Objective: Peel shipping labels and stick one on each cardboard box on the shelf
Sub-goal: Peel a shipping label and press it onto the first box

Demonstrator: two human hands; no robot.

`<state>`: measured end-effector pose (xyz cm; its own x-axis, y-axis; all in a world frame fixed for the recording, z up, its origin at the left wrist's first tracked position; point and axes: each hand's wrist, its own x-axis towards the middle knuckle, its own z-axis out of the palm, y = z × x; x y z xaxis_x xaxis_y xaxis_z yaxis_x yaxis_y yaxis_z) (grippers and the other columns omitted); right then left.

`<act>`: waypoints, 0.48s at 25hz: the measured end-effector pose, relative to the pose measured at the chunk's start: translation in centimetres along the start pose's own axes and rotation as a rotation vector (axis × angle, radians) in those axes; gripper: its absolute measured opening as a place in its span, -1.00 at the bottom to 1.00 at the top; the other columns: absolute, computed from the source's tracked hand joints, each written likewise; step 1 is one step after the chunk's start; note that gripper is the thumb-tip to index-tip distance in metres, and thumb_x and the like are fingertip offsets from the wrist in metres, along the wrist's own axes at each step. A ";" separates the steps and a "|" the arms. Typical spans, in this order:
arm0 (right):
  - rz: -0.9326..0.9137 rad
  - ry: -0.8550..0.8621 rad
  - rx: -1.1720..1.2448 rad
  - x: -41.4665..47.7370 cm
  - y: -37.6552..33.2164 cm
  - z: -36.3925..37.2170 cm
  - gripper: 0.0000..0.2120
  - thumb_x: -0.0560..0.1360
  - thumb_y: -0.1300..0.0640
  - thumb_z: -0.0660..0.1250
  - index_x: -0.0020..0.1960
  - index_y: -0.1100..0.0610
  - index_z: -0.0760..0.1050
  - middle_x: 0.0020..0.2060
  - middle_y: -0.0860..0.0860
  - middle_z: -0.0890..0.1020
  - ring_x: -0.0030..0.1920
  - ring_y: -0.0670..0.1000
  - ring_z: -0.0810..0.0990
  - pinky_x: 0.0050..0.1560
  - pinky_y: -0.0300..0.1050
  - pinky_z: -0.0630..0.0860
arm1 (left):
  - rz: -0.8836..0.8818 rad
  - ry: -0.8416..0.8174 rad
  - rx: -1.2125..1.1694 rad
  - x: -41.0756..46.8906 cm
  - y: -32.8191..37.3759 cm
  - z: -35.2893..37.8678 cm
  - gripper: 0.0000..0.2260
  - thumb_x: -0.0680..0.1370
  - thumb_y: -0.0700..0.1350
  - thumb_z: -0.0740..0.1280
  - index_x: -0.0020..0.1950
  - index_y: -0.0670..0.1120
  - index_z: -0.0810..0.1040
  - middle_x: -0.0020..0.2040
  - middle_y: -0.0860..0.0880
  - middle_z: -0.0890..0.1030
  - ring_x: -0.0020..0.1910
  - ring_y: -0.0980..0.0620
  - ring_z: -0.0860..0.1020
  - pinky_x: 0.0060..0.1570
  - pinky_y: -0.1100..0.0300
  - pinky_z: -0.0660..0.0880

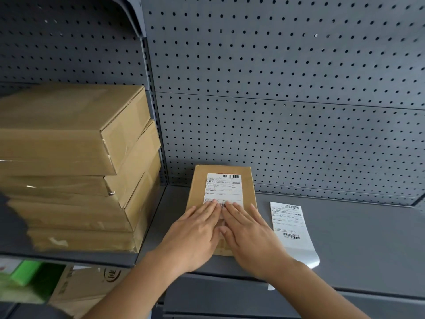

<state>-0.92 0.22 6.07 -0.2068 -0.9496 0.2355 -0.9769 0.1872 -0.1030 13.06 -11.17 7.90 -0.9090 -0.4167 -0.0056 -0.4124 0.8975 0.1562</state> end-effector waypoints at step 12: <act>0.129 -0.050 -0.061 -3.1 3.1 -0.5 -0.35 0.64 -0.25 -0.27 0.59 0.01 0.18 0.57 -0.12 0.18 0.57 -0.13 0.10 0.53 -0.03 -0.12 | -0.085 -0.038 -0.007 -1.8 -0.8 -0.4 -0.28 0.47 0.23 -0.44 0.64 0.05 -0.28 0.62 0.17 -0.30 0.56 0.26 -0.32 0.60 0.14 -0.20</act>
<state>-3.36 3.87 5.48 -0.3293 -0.9278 0.1756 -0.9442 0.3218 -0.0704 15.02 -11.25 8.18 -0.8726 -0.4853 -0.0561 -0.4876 0.8581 0.1608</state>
